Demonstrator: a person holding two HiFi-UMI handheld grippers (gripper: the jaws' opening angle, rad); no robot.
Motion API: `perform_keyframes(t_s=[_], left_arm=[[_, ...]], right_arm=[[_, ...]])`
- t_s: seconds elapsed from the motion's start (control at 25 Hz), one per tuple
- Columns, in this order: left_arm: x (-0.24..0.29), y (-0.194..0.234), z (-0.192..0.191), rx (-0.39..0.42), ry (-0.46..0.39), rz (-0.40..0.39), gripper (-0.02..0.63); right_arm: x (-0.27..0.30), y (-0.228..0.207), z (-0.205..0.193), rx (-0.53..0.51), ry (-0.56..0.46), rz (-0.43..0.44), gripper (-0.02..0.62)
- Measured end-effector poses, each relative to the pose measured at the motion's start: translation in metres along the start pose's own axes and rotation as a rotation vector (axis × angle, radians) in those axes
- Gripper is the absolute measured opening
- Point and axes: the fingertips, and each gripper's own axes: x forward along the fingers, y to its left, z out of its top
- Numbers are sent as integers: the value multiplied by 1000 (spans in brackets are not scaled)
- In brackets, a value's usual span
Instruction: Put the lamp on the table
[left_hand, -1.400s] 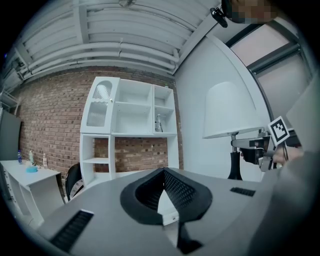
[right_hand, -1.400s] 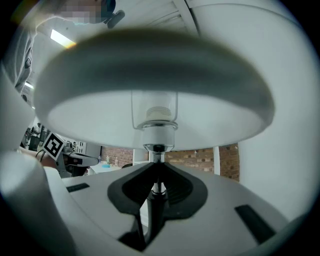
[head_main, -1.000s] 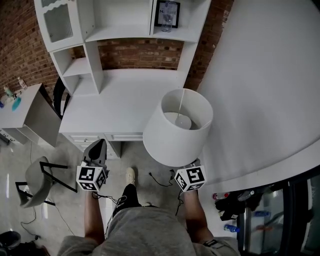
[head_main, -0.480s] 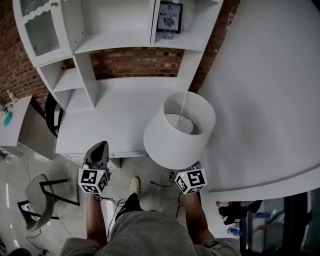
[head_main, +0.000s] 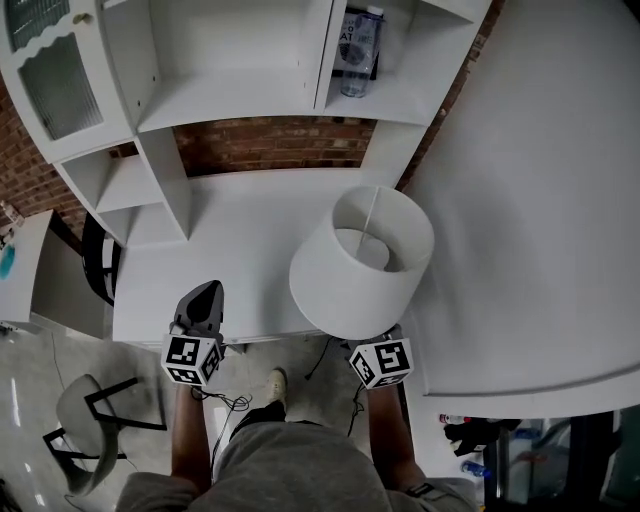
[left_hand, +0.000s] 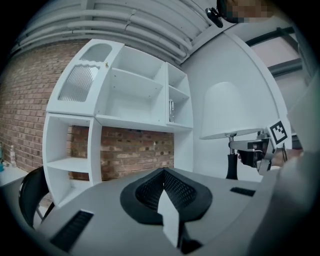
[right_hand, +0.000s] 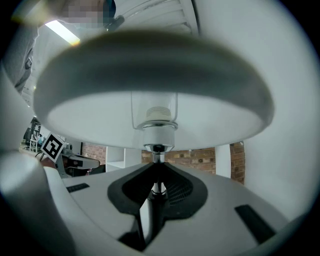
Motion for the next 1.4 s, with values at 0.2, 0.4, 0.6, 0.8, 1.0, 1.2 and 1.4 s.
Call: perform_keyframes(t_s=[0.2,0.4,0.6,0.8,1.0,1.2,1.4], left_arm=[[35,20,-9,6,31,-45,3],[68,35,-19,3,57,-72,3],[95,45,-31,9,49,-78,3],[125,48,-45,41,43,-86,3],[158,51,-62,54,69,-102,3],[190,51,-78,60,72,-108,3],[222,48,-98,49,89,-113,3]], right_arm=[[37,-4,-9,-4,-6,-26,71],[63,-12,-22,-5,-30,-31,71],[87,-27,-42,18,-2,-47,71],[109,-50,-68,5,12,-75,71],[138,-77,-98,32,24,-86,71],[167,-101,-128,47,32,-73,71],[191,-120,-157,59,38,-48,71]])
